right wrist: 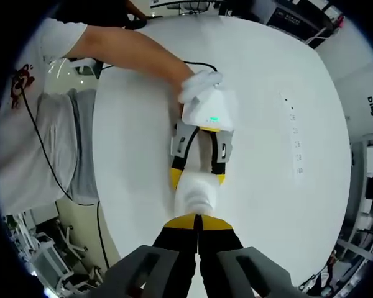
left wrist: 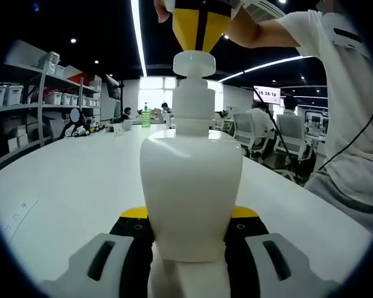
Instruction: Hold the bottle steady, press the pump all the way down and release, and repeat the specified number of times to dispense into the cup
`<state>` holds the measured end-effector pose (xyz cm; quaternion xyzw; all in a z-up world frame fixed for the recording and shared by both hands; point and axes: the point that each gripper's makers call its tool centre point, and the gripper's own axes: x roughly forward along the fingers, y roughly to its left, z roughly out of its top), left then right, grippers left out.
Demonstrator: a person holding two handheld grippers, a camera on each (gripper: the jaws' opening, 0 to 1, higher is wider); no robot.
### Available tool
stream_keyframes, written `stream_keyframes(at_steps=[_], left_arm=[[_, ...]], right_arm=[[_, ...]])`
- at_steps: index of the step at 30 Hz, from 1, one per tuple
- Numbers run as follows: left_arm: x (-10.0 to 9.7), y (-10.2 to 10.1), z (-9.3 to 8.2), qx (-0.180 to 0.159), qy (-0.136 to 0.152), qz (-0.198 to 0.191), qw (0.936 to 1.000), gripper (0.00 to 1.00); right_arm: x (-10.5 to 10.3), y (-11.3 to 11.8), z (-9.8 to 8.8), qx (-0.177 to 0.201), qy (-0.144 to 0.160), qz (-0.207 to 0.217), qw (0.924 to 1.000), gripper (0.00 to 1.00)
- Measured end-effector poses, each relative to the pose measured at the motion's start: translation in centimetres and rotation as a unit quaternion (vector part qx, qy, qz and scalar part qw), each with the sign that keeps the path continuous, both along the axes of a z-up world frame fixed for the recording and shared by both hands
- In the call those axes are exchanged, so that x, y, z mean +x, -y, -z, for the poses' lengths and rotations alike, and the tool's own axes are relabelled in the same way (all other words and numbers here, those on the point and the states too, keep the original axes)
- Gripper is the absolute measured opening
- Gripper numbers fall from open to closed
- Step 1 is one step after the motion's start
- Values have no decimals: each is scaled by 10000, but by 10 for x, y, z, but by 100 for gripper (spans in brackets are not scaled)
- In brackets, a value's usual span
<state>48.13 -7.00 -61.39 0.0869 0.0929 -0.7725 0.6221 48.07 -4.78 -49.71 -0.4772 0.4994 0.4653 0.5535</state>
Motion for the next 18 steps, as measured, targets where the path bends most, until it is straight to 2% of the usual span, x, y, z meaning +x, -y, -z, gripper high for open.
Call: stream_keyframes(at_steps=[1, 3, 4, 7, 11, 12, 13, 14, 15, 17, 18], left_arm=[[0, 0, 0, -2, -5, 0, 10000, 43], [0, 0, 0, 11, 7, 0, 10000, 43], [0, 0, 0, 16, 1, -3, 10000, 43], [0, 0, 0, 2, -18, -45, 10000, 43], [-1, 0, 0, -5, -74, -25, 10000, 43], [-1, 0, 0, -9, -72, -25, 10000, 43], [-1, 0, 0, -14, -69, -25, 10000, 43], [-1, 0, 0, -62, -102, -53, 9999, 43], [-1, -1, 0, -150, -141, -72, 9998, 43], [0, -1, -1, -193, -164, -94, 9996, 43], [-1, -1, -1, -212, -166, -101, 9996, 43]], right_arm=[[-1, 1, 0, 3, 24, 128, 9999, 0], [1, 0, -1, -79, 223, -253, 9994, 0], [-2, 2, -2, -111, 233, -292, 9992, 0], [8, 1, -5, 526, 41, 177, 9985, 0], [5, 0, -12, 679, 351, -485, 9959, 0], [0, 2, -13, 654, 344, -642, 9952, 0], [-2, 7, -14, 688, 360, -475, 9958, 0], [-6, 9, -17, 784, 308, -90, 9964, 2], [-4, 12, -22, 1068, 318, 400, 9930, 15], [-7, 6, -28, 1740, 202, 662, 9823, 34], [-5, 6, -33, 2027, 242, 774, 9759, 31]])
